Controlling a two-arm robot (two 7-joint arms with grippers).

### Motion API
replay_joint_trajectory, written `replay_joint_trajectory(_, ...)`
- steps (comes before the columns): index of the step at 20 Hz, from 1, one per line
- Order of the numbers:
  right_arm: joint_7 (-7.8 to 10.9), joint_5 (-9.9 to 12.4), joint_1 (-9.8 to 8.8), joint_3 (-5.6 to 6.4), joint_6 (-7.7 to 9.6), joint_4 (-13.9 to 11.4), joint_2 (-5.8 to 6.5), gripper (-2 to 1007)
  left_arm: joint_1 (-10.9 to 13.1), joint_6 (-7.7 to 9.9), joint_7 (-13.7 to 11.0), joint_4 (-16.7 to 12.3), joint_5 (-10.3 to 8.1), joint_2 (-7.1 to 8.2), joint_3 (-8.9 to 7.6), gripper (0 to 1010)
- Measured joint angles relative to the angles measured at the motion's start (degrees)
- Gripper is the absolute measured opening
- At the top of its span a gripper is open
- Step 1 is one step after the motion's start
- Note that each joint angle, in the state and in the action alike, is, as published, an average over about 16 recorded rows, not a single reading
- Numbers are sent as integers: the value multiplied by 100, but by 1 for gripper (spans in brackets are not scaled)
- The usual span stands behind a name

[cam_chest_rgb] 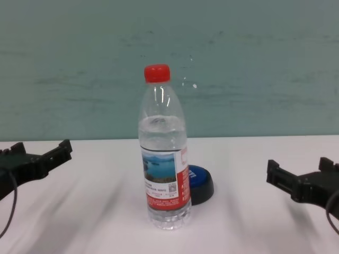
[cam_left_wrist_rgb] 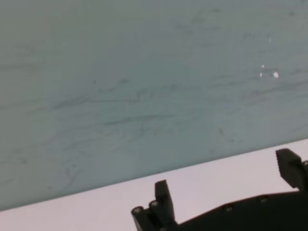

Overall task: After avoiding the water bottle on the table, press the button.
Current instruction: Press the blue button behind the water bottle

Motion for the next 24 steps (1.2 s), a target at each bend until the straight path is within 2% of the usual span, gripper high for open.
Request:
replay_joint_trajectory(12,0,0,0,0,0,0,0,1004,597,51,-54,-675,-137,66,-82,1010)
replay_joint_trajectory(24,0,0,0,0,0,0,0,1004,1087,-35,-166,-1131,-226,159,-41,1010)
